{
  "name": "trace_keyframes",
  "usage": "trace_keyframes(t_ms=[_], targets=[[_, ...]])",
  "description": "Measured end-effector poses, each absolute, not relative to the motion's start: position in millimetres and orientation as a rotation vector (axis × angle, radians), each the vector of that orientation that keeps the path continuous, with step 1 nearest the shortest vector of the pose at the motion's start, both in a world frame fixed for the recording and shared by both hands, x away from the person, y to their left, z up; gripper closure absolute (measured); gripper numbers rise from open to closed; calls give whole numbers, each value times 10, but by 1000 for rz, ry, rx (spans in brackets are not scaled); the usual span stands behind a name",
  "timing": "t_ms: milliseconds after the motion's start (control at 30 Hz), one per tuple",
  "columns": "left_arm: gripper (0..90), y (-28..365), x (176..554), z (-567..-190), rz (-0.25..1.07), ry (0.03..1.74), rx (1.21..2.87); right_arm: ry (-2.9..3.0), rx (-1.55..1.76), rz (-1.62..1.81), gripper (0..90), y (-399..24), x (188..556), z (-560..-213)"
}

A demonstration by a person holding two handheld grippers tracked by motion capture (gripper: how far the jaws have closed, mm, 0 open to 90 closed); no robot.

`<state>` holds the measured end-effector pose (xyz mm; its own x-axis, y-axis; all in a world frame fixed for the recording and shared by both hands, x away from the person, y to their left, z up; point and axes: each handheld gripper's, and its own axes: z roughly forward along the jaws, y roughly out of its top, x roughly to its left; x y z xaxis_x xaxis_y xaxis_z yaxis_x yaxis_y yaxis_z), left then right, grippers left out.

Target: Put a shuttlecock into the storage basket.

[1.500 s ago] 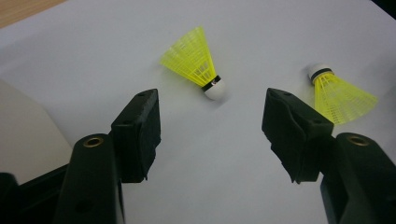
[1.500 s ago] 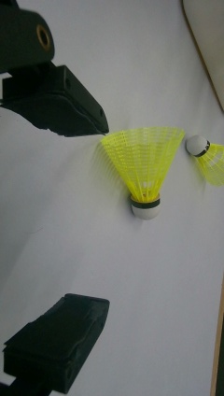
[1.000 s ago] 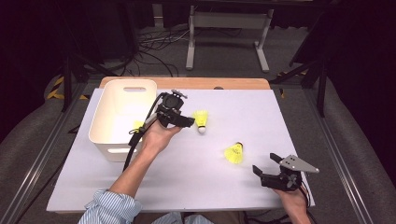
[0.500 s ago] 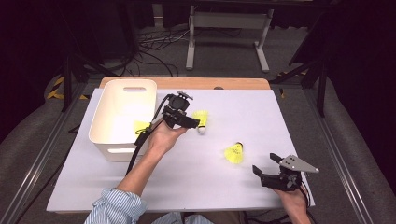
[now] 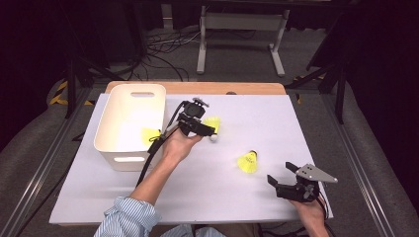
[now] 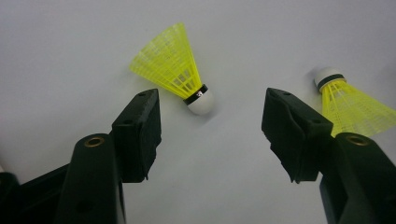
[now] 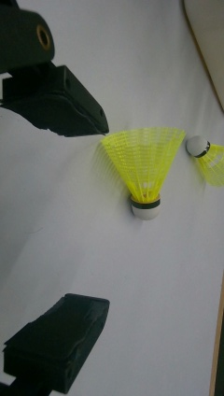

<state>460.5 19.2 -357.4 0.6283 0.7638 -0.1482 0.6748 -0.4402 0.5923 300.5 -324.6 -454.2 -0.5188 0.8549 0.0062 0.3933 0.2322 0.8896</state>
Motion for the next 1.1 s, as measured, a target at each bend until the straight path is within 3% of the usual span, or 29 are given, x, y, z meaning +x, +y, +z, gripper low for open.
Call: trace_keyframes(t_ms=[1100], targets=[[376, -1, 4872, -3934, 146, 1213, 2256, 2025, 1139, 1239, 140, -3245, 3008, -4546]])
